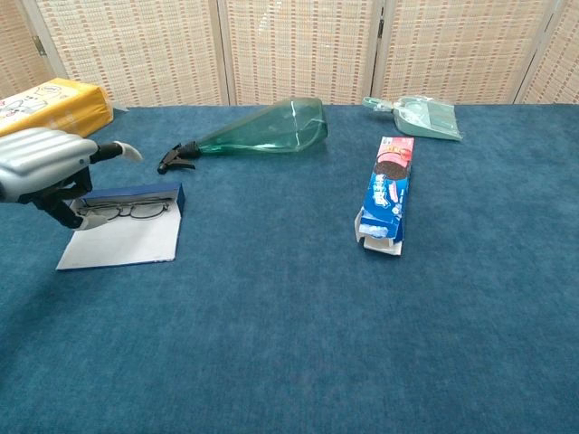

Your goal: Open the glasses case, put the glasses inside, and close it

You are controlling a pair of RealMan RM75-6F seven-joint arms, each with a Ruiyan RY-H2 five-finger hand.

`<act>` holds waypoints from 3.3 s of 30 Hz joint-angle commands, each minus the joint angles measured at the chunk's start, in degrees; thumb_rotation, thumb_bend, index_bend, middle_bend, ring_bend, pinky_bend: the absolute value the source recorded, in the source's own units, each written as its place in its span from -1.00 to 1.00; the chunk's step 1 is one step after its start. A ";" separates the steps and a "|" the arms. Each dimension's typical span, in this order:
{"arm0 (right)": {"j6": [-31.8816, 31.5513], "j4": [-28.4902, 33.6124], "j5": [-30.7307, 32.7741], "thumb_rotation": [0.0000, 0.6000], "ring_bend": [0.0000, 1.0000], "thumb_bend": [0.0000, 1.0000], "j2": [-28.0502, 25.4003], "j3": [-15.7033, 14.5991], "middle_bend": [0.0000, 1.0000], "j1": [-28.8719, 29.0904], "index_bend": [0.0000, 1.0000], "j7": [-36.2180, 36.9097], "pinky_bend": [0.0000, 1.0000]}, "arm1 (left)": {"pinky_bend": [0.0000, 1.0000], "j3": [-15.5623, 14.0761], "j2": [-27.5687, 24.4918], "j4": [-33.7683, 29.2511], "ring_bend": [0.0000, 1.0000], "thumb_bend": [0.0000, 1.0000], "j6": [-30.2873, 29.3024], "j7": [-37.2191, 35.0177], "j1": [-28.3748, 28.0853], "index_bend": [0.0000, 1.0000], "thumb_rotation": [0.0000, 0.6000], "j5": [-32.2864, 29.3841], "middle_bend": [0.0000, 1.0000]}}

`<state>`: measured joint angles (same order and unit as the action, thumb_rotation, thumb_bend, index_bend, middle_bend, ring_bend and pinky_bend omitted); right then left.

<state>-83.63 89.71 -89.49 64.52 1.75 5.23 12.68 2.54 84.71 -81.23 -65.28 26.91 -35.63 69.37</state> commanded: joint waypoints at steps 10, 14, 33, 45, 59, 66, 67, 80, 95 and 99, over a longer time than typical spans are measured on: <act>-0.17 0.13 -0.16 1.00 -0.34 -0.42 -0.07 -0.03 -0.13 0.07 -0.50 -0.11 -0.53 | 1.00 -2.87 2.98 3.87 0.93 -0.35 -0.54 0.36 2.97 -0.68 1.00 3.36 0.96; -0.16 0.27 -0.07 1.00 -0.34 -0.42 -0.13 -0.08 -0.13 0.02 -0.50 -0.22 -0.53 | 1.00 -3.11 4.30 5.92 0.93 -0.35 -0.29 0.54 3.49 -0.68 1.00 4.08 0.96; -0.15 0.51 -0.04 1.00 -0.35 -0.43 -0.27 -0.08 -0.13 0.13 -0.50 -0.51 -0.53 | 1.00 -1.59 6.51 9.11 0.93 -0.44 1.56 1.01 4.42 -0.70 1.00 4.33 0.96; -0.39 0.42 -0.05 1.00 -0.35 -0.42 -0.26 -0.25 -0.13 -0.10 -0.50 -0.41 -0.53 | 1.00 -0.56 7.85 10.88 0.93 -0.44 3.04 1.43 4.23 -0.70 1.00 3.94 0.96; -0.82 0.11 -0.08 1.00 -0.35 -0.43 -0.24 -0.30 -0.13 -0.40 -0.50 -0.02 -0.53 | 1.00 0.74 9.04 12.81 0.93 -0.44 4.02 2.01 3.75 -0.70 1.00 3.37 0.96; -1.13 0.19 -0.18 1.00 -0.35 -0.43 -0.35 -0.32 -0.13 -0.58 -0.50 -0.09 -0.53 | 1.00 1.48 9.12 12.97 0.93 -0.44 3.35 1.95 3.73 -0.70 1.00 3.53 0.96; -1.13 0.19 -0.19 1.00 -0.34 -0.43 -0.36 -0.34 -0.13 -0.59 -0.50 -0.10 -0.53 | 1.00 1.61 9.08 12.94 0.93 -0.44 3.24 1.97 3.69 -0.70 1.00 3.59 0.96; -1.14 0.20 -0.21 1.00 -0.35 -0.43 -0.31 -0.30 -0.13 -0.60 -0.50 -0.17 -0.53 | 1.00 4.51 8.29 12.63 0.93 -0.44 1.87 0.25 2.95 -0.67 1.00 3.19 0.96; -1.37 -0.20 -0.18 1.00 -0.33 -0.43 -0.09 -0.09 -0.11 -0.61 -0.50 0.10 -0.53 | 1.00 5.75 13.20 23.84 0.96 -0.44 0.07 -10.48 1.55 0.00 1.00 6.67 1.00; -1.32 -0.33 -0.16 1.00 -0.32 -0.42 -0.06 -0.07 -0.11 -0.59 -0.50 0.12 -0.52 | 1.00 5.60 14.34 26.00 0.96 -0.43 0.47 -11.59 1.24 0.10 1.00 7.06 1.00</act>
<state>-84.94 89.38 -89.65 64.46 1.68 4.64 12.80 8.22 98.64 -55.68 -64.91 15.72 -34.21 76.16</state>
